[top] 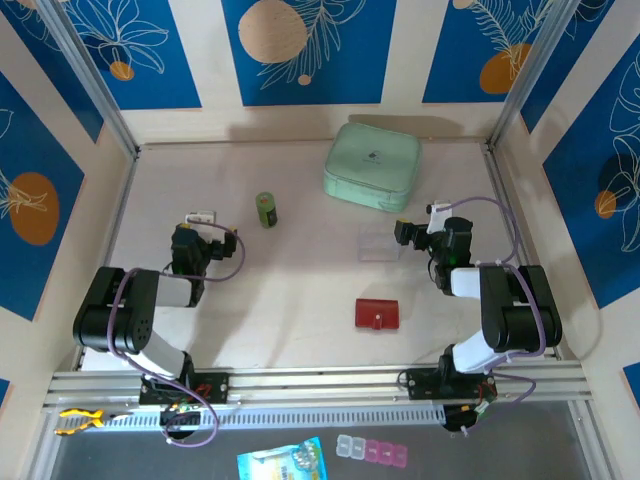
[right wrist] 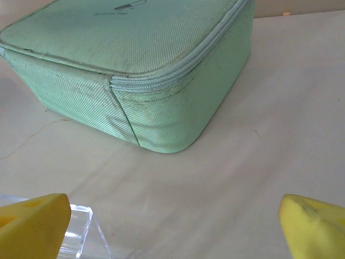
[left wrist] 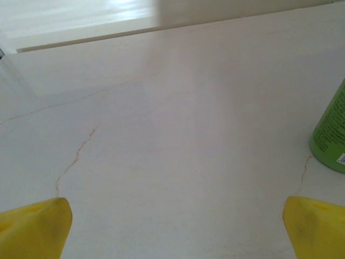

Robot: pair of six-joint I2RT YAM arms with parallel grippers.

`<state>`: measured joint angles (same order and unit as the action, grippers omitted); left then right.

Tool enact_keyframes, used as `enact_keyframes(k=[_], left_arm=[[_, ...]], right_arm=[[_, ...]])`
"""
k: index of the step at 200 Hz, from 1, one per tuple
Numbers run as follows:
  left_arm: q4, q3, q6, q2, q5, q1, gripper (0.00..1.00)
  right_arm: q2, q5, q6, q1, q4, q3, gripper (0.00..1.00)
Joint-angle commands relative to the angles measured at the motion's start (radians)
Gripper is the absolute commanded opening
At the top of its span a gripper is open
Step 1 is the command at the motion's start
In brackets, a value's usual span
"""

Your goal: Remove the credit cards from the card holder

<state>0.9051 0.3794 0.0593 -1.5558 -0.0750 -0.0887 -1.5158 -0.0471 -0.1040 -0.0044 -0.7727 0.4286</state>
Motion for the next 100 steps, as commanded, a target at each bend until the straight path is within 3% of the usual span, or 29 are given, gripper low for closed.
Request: enact_keyframes(k=[1, 100], left_arm=[[0.018, 0.002, 0.004, -0.009, 0.030, 0.010, 1.00], [0.030, -0.004, 0.005, -0.006, 0.026, 0.010, 1.00]], right_arm=[[-0.009, 0.022, 0.009, -0.010, -0.011, 0.000, 0.99], [-0.006, 0.004, 0.013, 0.001, -0.017, -0.004, 0.99]])
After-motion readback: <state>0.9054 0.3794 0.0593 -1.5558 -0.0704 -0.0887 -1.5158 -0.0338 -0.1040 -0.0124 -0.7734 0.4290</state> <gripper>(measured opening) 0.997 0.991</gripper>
